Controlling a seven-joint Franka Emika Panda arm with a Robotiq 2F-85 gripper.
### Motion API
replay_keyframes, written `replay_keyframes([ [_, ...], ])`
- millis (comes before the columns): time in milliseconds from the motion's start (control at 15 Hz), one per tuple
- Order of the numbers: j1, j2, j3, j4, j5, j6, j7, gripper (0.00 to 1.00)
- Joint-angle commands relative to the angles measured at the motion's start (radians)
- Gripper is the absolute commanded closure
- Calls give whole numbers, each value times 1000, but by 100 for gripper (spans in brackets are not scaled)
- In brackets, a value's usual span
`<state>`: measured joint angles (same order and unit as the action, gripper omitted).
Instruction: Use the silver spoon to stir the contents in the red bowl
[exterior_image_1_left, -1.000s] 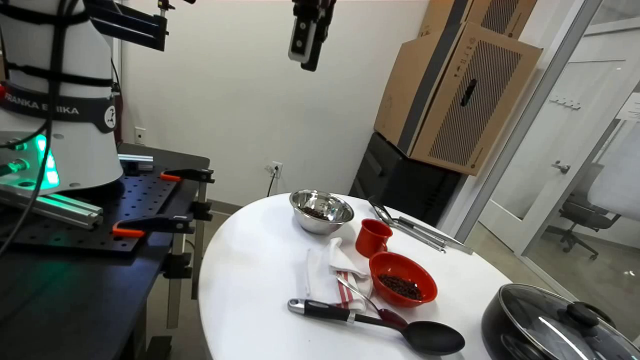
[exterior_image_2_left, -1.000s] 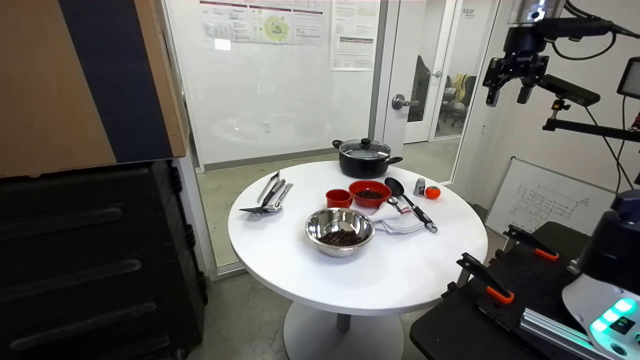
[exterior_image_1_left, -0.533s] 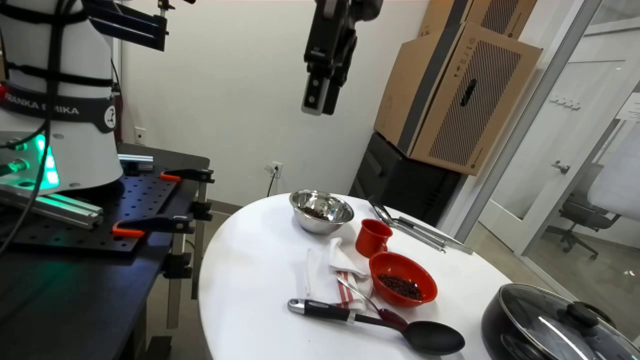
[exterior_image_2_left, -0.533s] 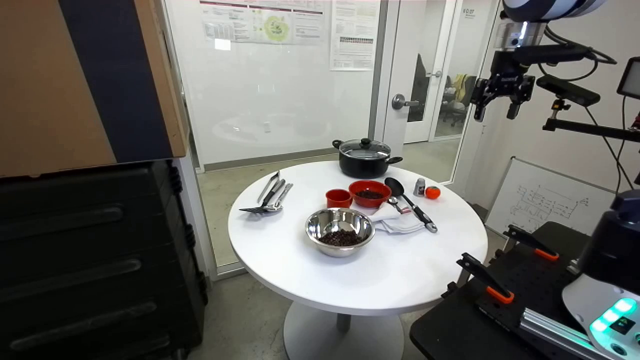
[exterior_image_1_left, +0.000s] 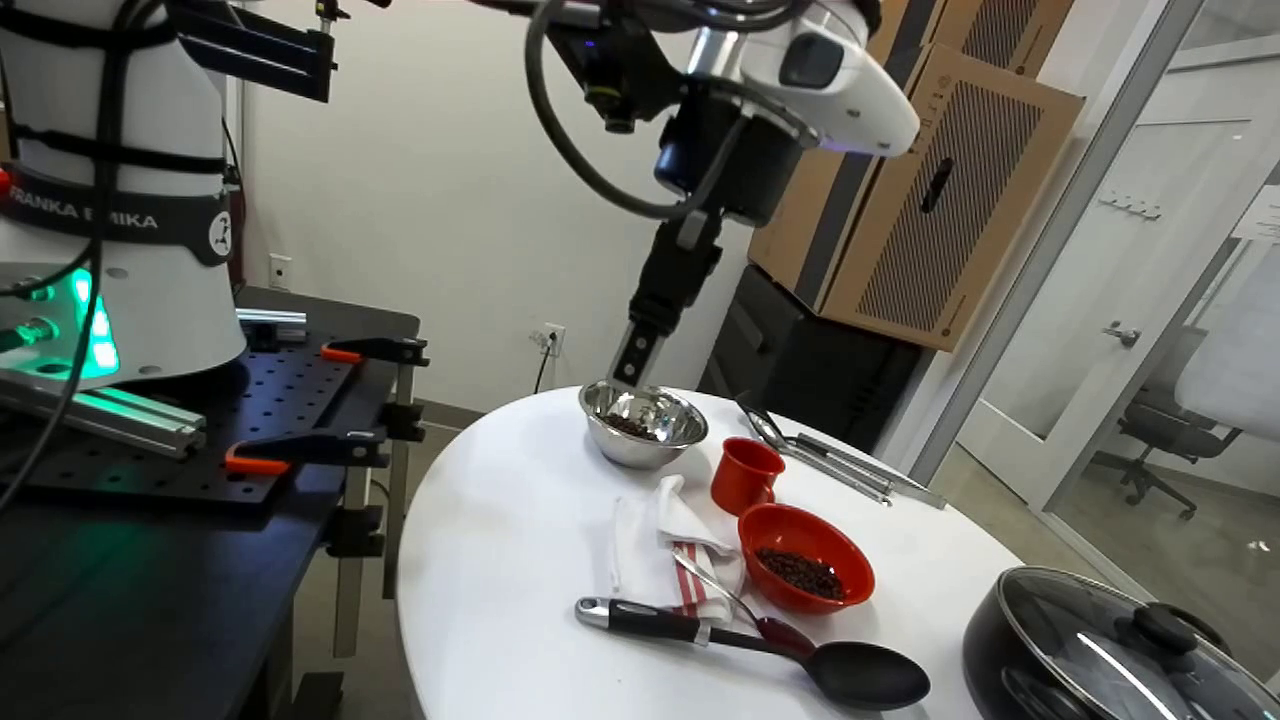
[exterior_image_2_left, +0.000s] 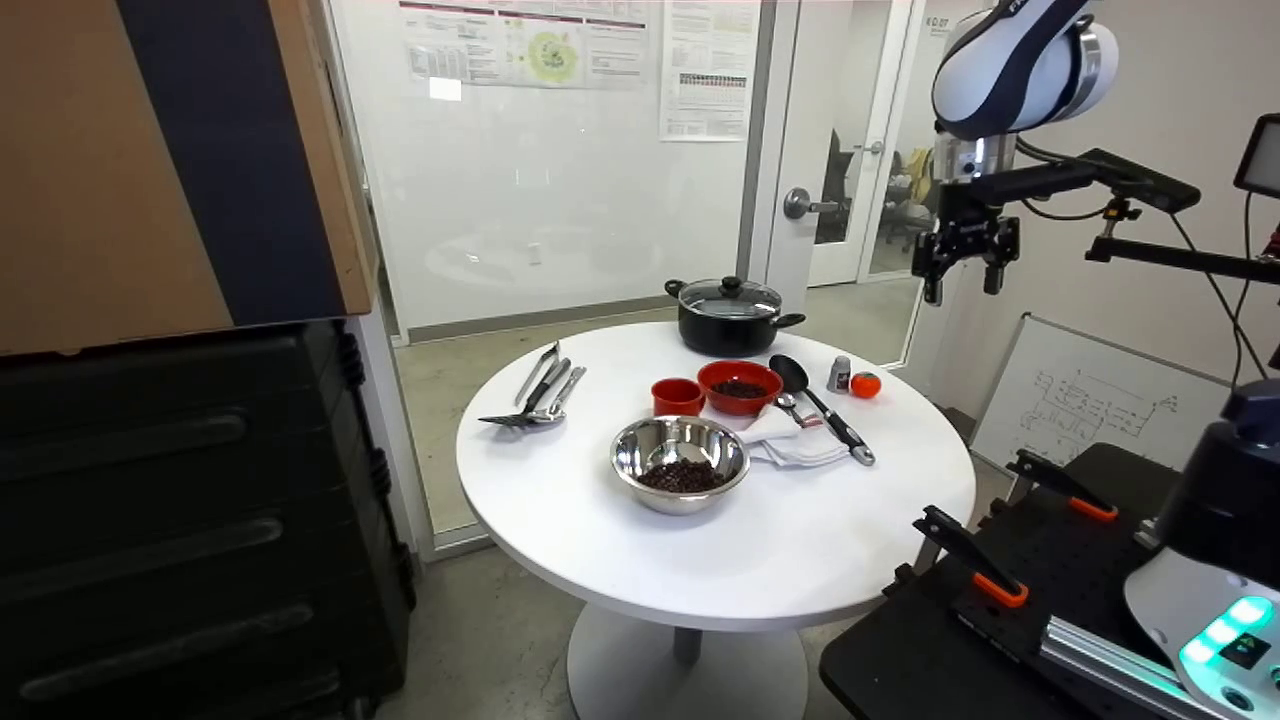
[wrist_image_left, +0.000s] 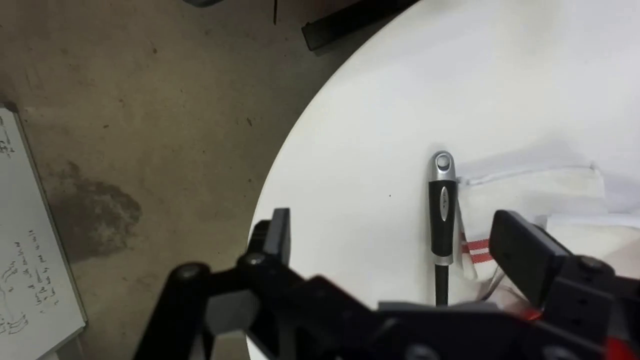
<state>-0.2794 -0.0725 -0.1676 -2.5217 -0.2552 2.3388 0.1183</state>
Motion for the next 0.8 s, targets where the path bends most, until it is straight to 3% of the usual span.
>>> replay_keyframes([
  [0,22,114,-13,82,-49,-15,58,0],
  [400,30,116,-27,81,-20,-14,23,0],
  [733,57,145,-6,10,133,119,21,0],
])
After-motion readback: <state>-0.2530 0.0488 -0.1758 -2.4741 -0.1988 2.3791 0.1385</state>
